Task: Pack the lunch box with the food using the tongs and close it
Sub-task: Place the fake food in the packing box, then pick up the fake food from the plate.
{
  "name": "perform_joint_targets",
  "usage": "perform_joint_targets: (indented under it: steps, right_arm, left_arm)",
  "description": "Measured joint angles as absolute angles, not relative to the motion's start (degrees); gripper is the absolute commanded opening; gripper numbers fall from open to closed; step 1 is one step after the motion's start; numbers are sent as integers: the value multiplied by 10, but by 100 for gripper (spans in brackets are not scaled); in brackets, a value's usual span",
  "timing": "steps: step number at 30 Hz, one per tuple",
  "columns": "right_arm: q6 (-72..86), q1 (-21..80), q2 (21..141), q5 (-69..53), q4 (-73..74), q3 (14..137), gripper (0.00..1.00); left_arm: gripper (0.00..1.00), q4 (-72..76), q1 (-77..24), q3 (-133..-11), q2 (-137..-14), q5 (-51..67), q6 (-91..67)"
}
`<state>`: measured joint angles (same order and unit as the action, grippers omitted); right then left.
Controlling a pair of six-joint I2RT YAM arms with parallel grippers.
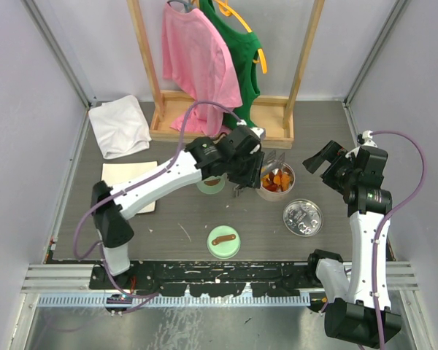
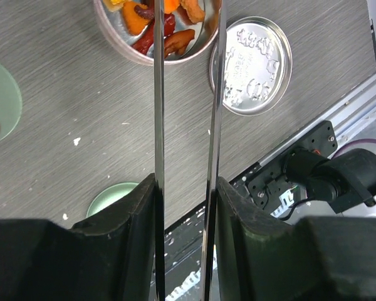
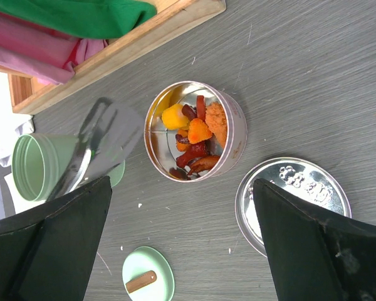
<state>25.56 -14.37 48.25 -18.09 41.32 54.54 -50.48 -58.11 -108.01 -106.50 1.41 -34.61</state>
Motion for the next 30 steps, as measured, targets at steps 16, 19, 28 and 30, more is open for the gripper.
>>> perform_joint_targets:
  steps: [16, 19, 28, 30]
  right_arm:
    - [257, -144, 482, -187, 413, 545, 100]
    - [258, -144, 482, -190, 413, 545, 100]
    - [269, -144, 482, -203, 407, 545, 100]
    - [272, -144, 482, -205, 406, 545, 100]
  left_arm:
    - [36, -539, -507, -800, -633, -203, -397]
    - [36, -574, -449, -769, -573, -225, -418]
    - [36, -673, -327, -727, -542, -237, -443]
    - [36, -684, -308, -716, -551, -229, -444]
